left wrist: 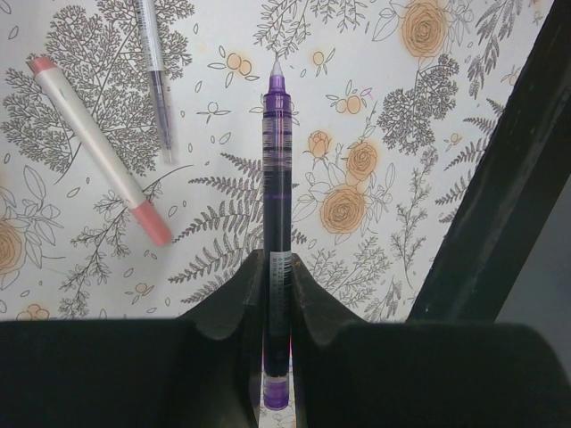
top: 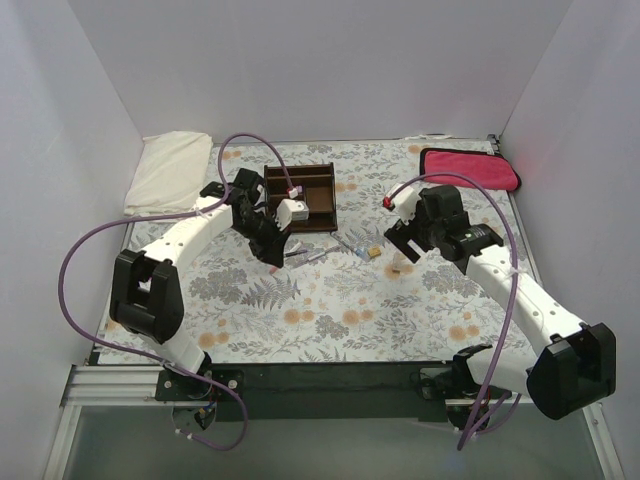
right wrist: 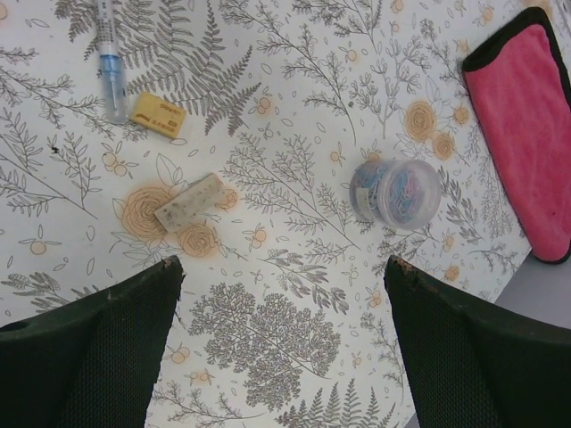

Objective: Sort the stationery into containers
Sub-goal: Place the pen in the storage box.

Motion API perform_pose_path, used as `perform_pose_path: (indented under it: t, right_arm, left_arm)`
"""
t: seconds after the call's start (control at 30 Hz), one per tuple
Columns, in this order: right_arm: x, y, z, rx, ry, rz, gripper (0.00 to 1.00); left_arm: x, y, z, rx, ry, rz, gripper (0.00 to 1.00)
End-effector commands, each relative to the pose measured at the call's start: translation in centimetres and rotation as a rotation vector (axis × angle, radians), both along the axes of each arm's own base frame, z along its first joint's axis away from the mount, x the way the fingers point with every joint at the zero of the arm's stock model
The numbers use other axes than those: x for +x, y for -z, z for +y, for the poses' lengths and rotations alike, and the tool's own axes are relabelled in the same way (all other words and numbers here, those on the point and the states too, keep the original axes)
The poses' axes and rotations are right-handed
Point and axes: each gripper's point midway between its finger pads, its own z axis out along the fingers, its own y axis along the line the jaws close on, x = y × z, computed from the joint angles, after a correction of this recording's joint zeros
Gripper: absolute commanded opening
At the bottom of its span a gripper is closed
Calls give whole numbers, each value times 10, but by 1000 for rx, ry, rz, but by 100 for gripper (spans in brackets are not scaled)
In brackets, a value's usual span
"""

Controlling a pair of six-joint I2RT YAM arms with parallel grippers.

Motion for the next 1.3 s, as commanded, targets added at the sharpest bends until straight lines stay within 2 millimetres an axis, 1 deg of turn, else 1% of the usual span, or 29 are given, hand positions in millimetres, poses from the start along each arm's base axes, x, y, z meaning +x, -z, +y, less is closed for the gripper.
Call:
perform_pose_path:
  t: [0.0, 0.07, 0.1, 0.13, 0.17, 0.2, 0.23, 0.27, 0.3, 0.33, 0.37, 0.4, 0.43, 0.47, 0.5, 0.53, 0.57, 0.6, 0.63, 0.67, 0.7, 0.73, 0.77, 0.8, 0.9, 1.0, 1.1, 1.23, 1.27]
  right_arm:
    - [2, -21, 20, 45, -112, -49, 98]
    - [-5, -26, 30, 74, -174, -23, 98]
    - [-14, -31, 46, 142, -251, 7, 98]
    - [-15, -43, 57, 191, -285, 9, 98]
    - [-18, -50, 66, 243, -308, 22, 98]
    - [-26, -59, 84, 367, -307, 85, 97]
    - [-21, -71, 96, 434, -302, 113, 97]
    - [-20, -78, 108, 553, -228, 193, 97]
    - [-20, -87, 119, 632, -221, 248, 96]
    - [-3, -95, 131, 718, -190, 279, 96]
    - [3, -99, 140, 799, -172, 316, 96]
    - [4, -101, 152, 927, -113, 442, 96]
    - [18, -113, 158, 997, -122, 412, 96]
    - [24, -116, 164, 1030, -111, 434, 96]
    - [28, -106, 174, 1064, -97, 527, 96]
    - [36, -121, 182, 1095, -136, 512, 96]
    - [40, -121, 186, 1111, -136, 543, 95]
    - [51, -112, 192, 1122, -101, 586, 95]
    - [57, -115, 195, 1132, -96, 591, 95]
    - [64, -130, 200, 1147, -122, 574, 95]
    - [73, -125, 203, 1149, -111, 588, 95]
    - [78, -133, 206, 1172, -122, 577, 95]
    - [81, -147, 209, 1187, -147, 562, 95]
    - [84, -149, 210, 1200, -141, 570, 95]
    - [83, -168, 214, 1243, -147, 567, 96]
    - [78, -181, 214, 1262, -157, 554, 96]
    - [76, -182, 212, 1263, -149, 544, 96]
    - [74, -171, 211, 1257, -118, 570, 95]
    - [74, -170, 211, 1257, -115, 571, 94]
  left_arm:
    - [6, -18, 1, -17, 28, -109, 0]
    - [7, -23, -1, -34, 25, -119, 0]
    - [8, -26, -3, -45, 7, -118, 0]
    - [15, -33, -8, -67, -28, -136, 0]
    - [22, -43, -10, -84, -57, -167, 0]
    - [26, -50, -14, -103, -131, -151, 0]
    - [41, -61, -19, -138, -168, -204, 0]
    - [51, -70, -19, -142, -218, -243, 0]
    - [65, -83, -26, -193, -322, -247, 0]
    - [75, -89, -26, -206, -386, -262, 0]
    - [83, -95, -24, -215, -463, -278, 0]
    - [95, -109, -29, -282, -548, -280, 0]
    - [98, -117, -32, -321, -591, -273, 0]
    - [97, -125, -39, -370, -588, -250, 0]
    - [101, -135, -47, -423, -600, -214, 0]
    - [101, -138, -53, -446, -603, -179, 0]
    - [103, -139, -58, -465, -610, -141, 0]
    - [109, -144, -63, -484, -624, -116, 0]
    - [112, -146, -66, -498, -647, -84, 0]
    - [115, -149, -69, -511, -647, -77, 0]
    - [120, -152, -74, -526, -628, -76, 0]
    - [122, -154, -76, -533, -615, -75, 0]
    - [123, -155, -78, -538, -609, -69, 0]
    - [126, -155, -79, -537, -607, -67, 0]
    - [131, -155, -83, -541, -603, -65, 0]
    - [134, -152, -86, -548, -598, -52, 0]
    - [137, -151, -88, -558, -595, -47, 0]
    - [144, -158, -90, -573, -603, -70, 0]
    - [146, -163, -90, -580, -601, -83, 0]
